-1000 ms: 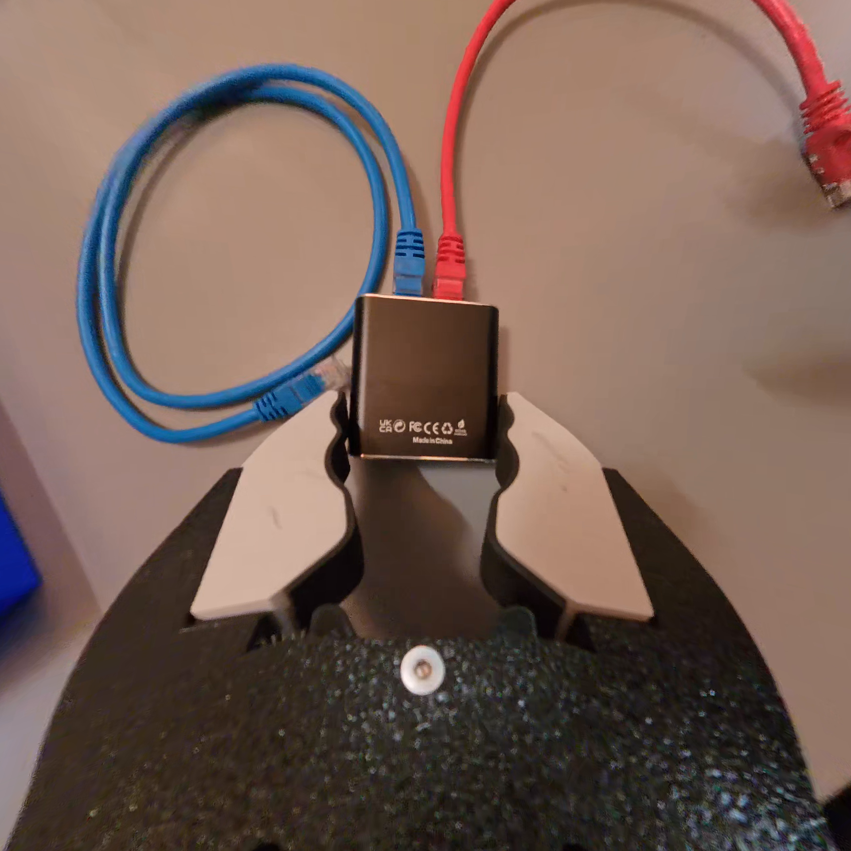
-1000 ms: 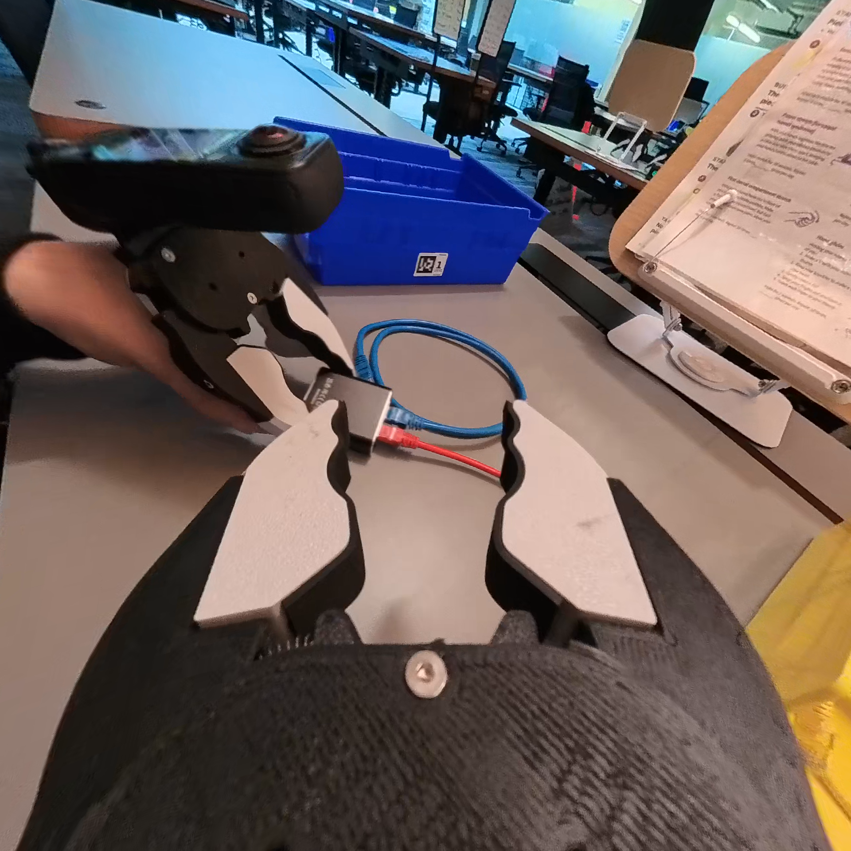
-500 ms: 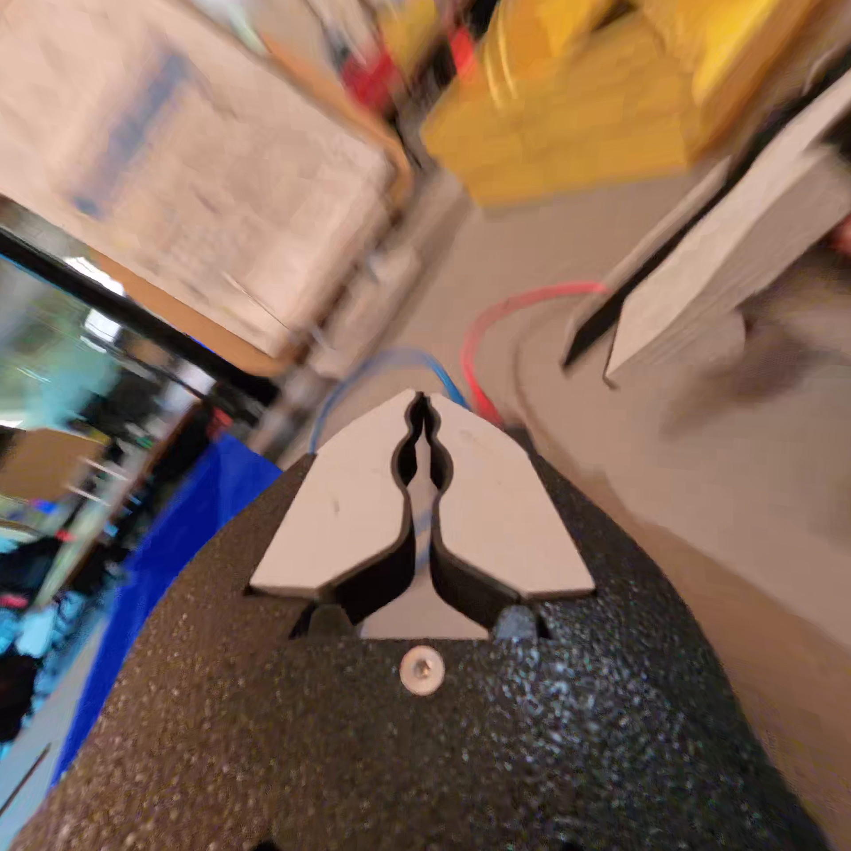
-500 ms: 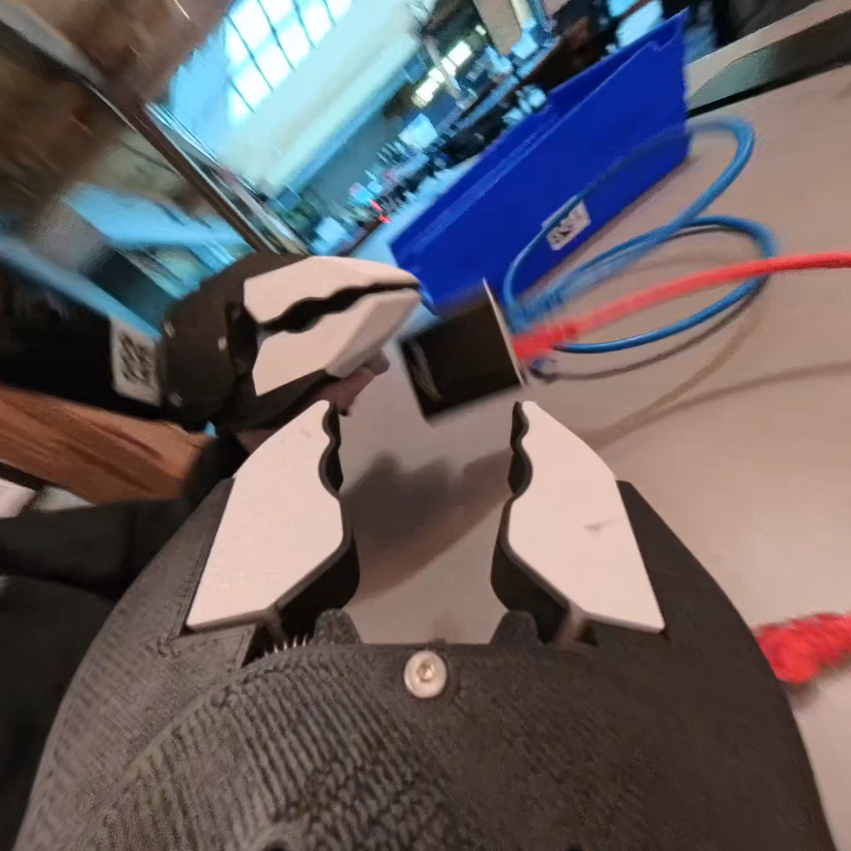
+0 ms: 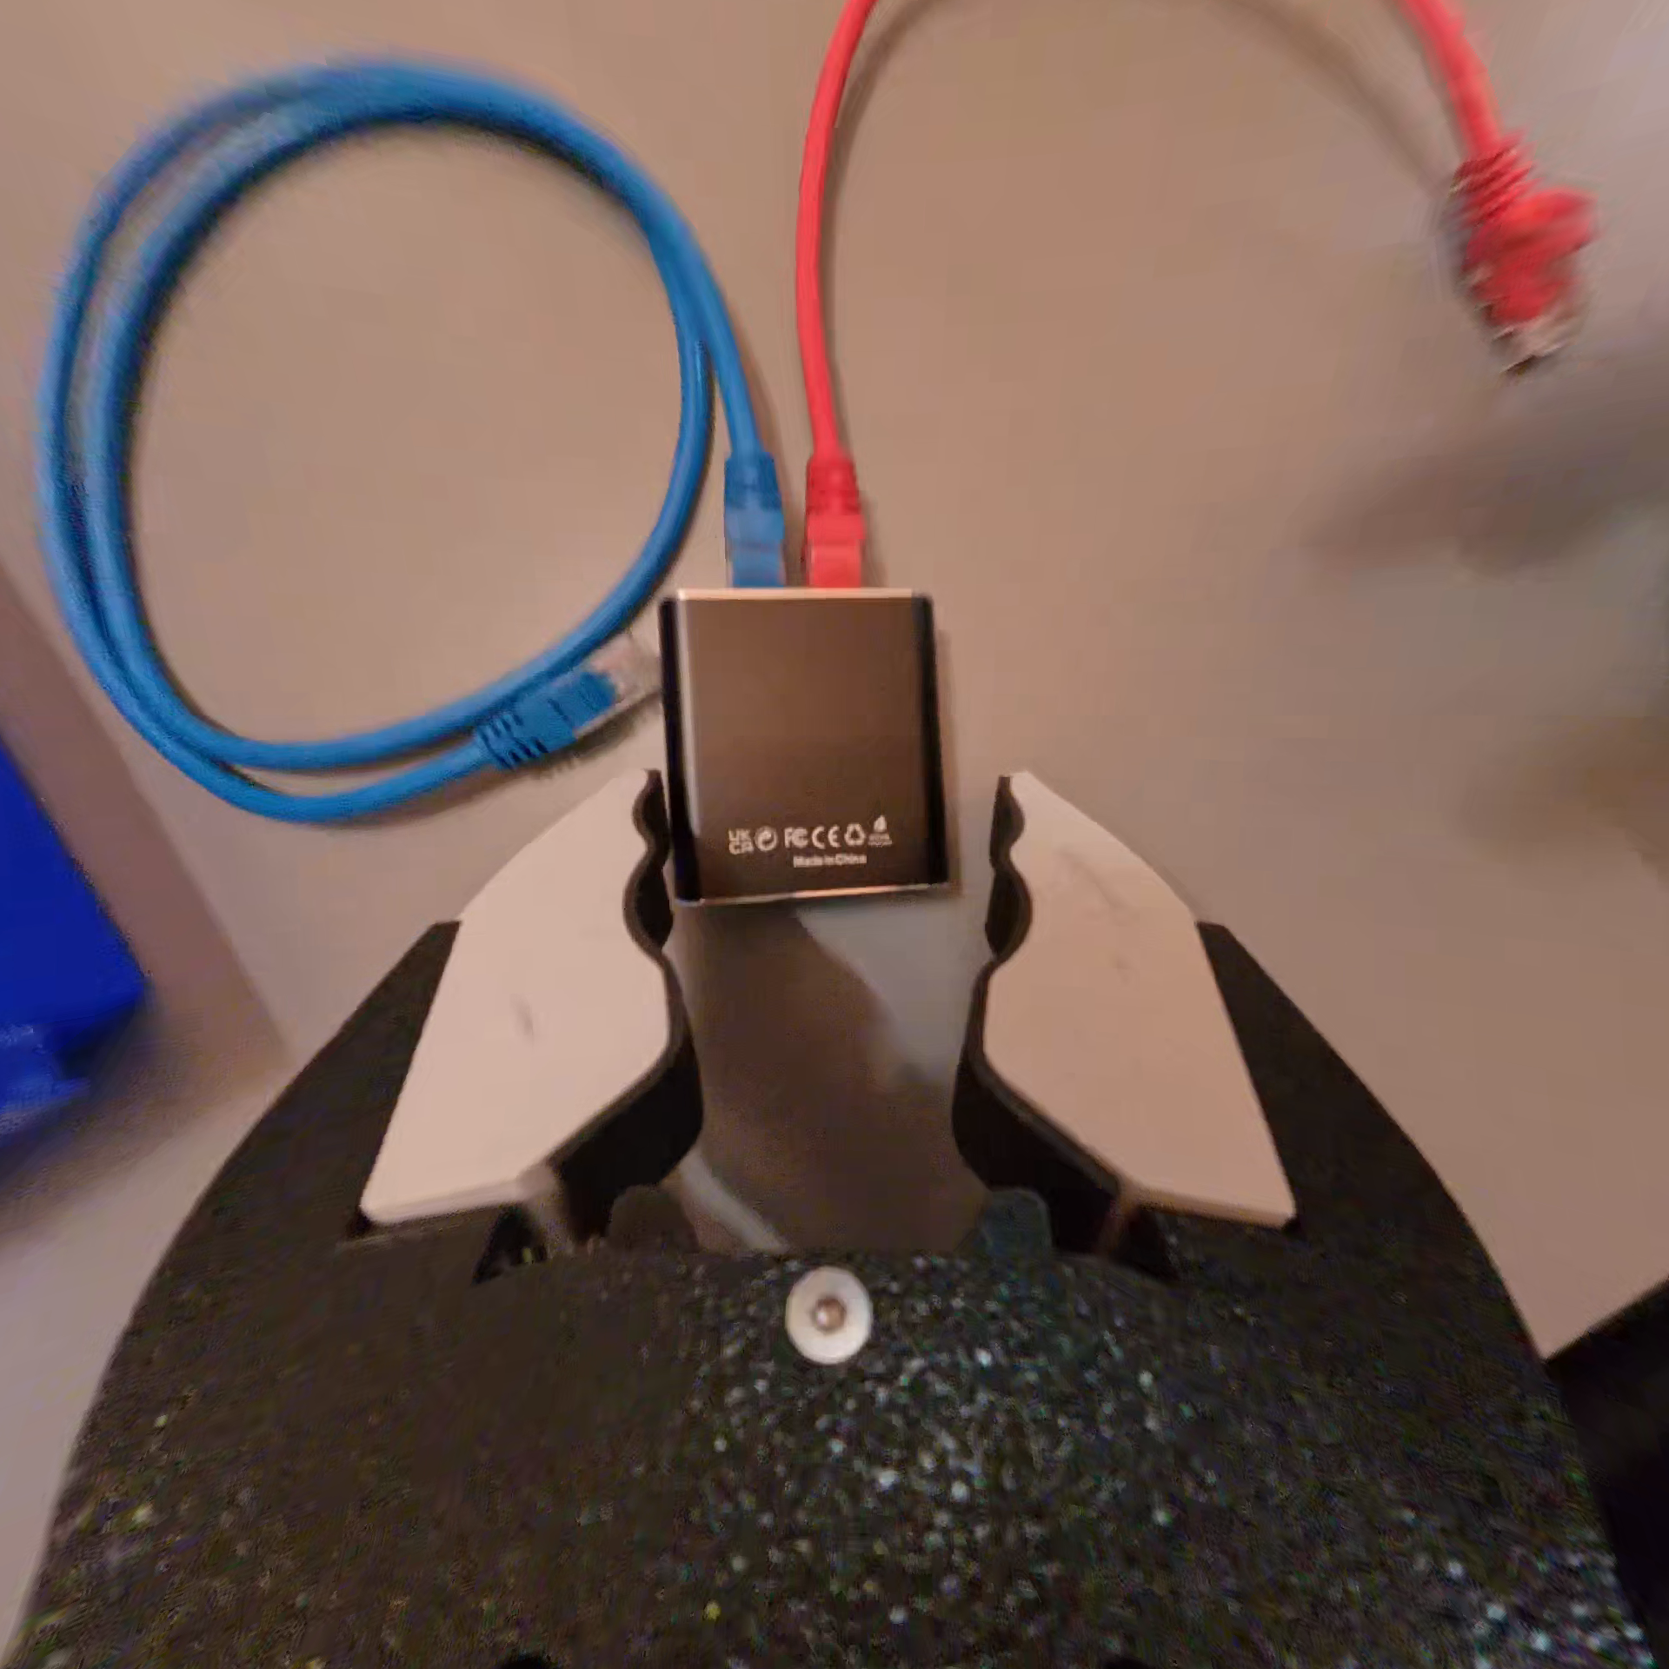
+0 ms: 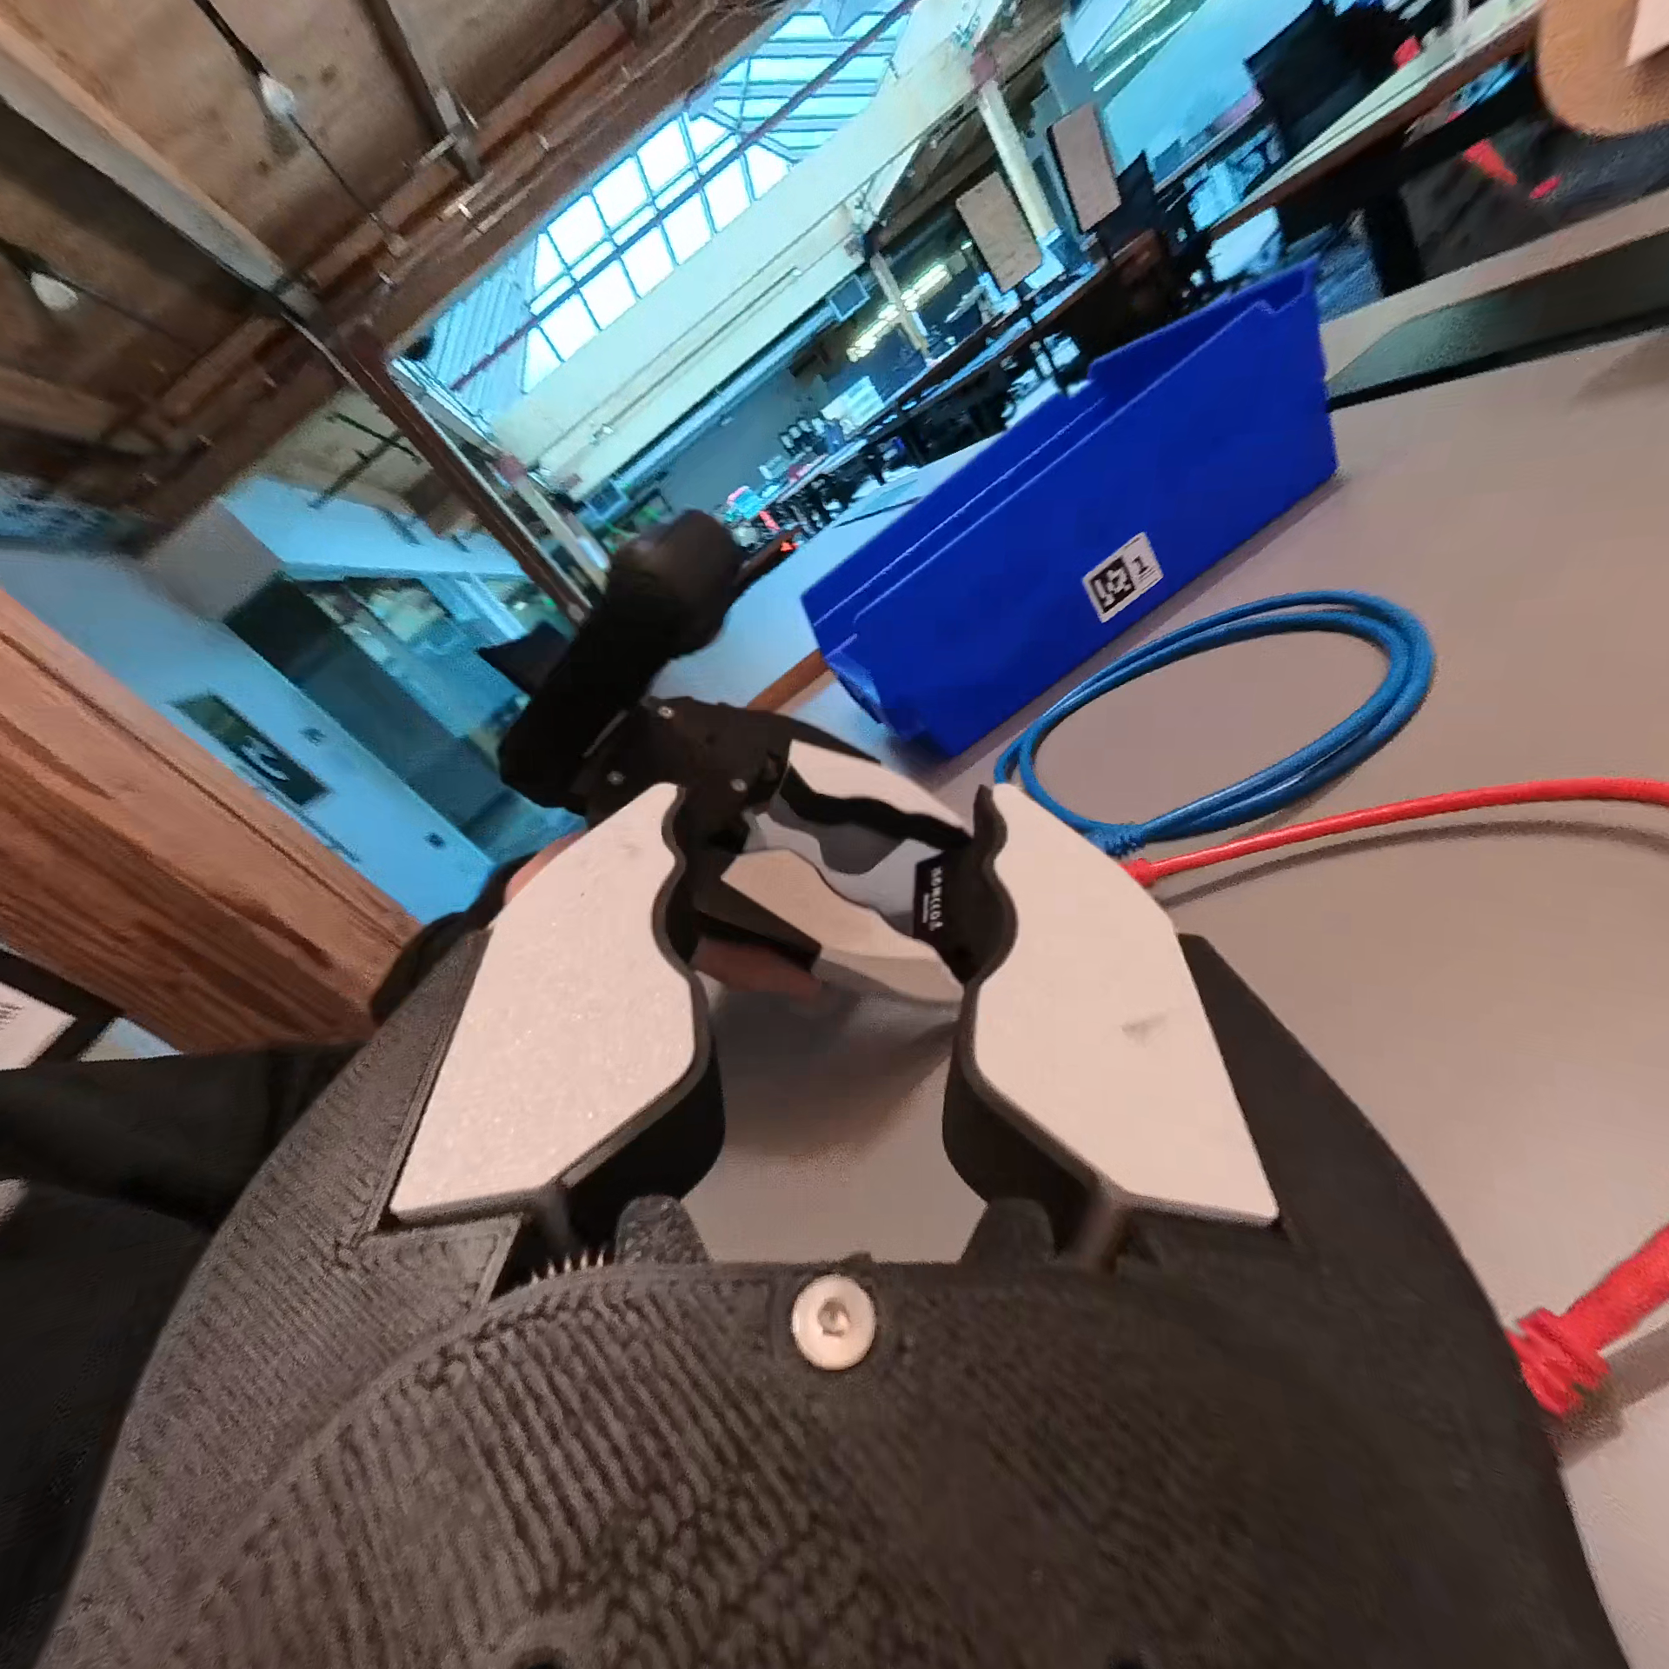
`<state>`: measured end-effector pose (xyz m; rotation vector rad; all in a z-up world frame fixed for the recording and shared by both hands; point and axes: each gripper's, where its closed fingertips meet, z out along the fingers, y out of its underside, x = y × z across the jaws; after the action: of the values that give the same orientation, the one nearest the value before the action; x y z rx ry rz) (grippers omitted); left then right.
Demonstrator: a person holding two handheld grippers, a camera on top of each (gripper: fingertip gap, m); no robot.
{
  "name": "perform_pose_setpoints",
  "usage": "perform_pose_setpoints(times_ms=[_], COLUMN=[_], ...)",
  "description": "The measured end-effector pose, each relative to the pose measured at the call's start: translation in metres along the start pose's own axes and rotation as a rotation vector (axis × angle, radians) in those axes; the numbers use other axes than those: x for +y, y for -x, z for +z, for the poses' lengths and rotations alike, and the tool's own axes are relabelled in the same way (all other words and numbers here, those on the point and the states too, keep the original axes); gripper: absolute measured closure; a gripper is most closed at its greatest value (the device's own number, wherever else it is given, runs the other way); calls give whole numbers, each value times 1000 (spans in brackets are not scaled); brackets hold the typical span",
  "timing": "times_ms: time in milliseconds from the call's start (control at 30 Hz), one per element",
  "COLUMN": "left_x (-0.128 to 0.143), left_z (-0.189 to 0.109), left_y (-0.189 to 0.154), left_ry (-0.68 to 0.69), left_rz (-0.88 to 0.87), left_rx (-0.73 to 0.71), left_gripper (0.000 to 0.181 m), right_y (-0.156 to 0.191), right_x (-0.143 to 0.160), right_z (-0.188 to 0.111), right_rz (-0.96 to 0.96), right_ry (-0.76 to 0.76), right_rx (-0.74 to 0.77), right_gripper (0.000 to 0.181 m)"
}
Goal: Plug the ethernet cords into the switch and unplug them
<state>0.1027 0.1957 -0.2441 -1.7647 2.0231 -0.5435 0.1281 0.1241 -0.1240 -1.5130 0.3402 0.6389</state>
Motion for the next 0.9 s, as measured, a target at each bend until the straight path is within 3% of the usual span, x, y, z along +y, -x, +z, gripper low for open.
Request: perform_pose_setpoints(times_ms=[200,267,367,433,700,833,900], left_x=[-5,-10,-19,-36,-78,-93,-102], left_z=[6,6,-1,-13,-59,-80,-105], left_y=[4,5,11,8,-2,-27,-49], left_ry=[-41,-59,-88,-181,-439,-583,-741], left_rz=[-2,83,279,355,612,776,814], left_rx=[-37,-52,-188,-249,-451,-517,-511], left_gripper=[120,120,121,121,121,123,142], right_y=[-6,-12,-18,-23,-26,-14,-2], right_x=[1,-1,5,13,26,21,14], right_z=[-1,-3,-3,-1,6,9,11], right_rz=[-198,-234,-237,-213,67,213,326], right_ry=[43,36,66,99,75,-9,-79], right_rx=[127,180,208,213,92,-66,-197], right_gripper=[121,122,121,120,115,112,112])
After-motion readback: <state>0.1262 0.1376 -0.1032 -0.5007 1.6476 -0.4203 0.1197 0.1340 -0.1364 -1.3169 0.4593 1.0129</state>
